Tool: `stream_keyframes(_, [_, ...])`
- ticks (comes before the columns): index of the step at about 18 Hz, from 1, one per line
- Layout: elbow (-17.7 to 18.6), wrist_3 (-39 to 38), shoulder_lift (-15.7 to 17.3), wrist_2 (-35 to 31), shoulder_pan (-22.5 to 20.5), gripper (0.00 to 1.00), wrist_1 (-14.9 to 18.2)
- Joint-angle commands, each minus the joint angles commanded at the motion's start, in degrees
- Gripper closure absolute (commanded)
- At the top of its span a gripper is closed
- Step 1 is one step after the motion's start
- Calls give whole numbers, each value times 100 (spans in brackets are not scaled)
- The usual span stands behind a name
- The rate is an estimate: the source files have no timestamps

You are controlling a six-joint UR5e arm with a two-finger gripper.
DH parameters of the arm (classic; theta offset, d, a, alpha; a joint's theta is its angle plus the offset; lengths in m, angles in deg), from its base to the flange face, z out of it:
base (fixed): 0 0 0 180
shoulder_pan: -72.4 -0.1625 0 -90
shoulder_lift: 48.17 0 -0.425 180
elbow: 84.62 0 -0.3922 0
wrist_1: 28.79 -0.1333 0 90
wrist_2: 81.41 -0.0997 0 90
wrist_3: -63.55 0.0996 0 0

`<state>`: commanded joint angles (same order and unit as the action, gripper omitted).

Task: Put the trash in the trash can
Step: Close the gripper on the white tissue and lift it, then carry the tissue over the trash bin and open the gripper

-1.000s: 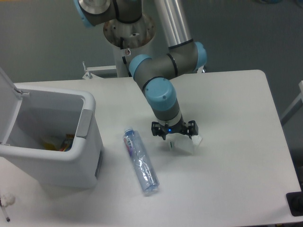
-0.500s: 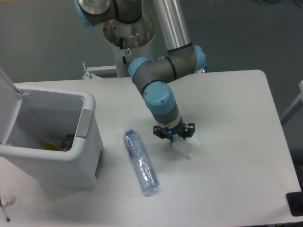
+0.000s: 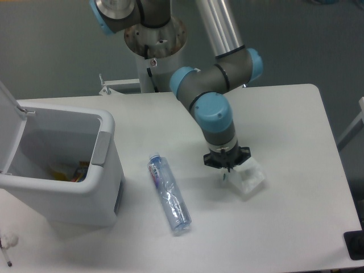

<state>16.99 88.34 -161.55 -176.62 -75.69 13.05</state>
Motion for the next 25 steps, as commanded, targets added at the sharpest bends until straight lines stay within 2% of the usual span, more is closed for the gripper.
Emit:
stream_keyframes(2, [-194, -149, 78, 370, -123, 100, 0])
stream_keyframes(4, [-238, -247, 446, 730, -281, 100, 9])
stream_keyframes(6, [-247, -308, 650, 1178, -352, 100, 26])
stream_keyframes(10, [-274, -948, 1220, 1759, -265, 100, 26])
stream_keyframes(16, [-414, -1792, 1853, 2892, 25, 100, 26])
stream_keyframes(18, [-336, -1925, 2082, 3130, 60, 100, 44])
stream_keyframes(21, [-204, -2074, 2372, 3149, 341, 100, 62])
stream_keyframes(23, [-186, -2215, 2443, 3149, 508, 99, 53])
stream_keyframes(25, [-186, -2452, 2522, 3131, 859, 96, 53])
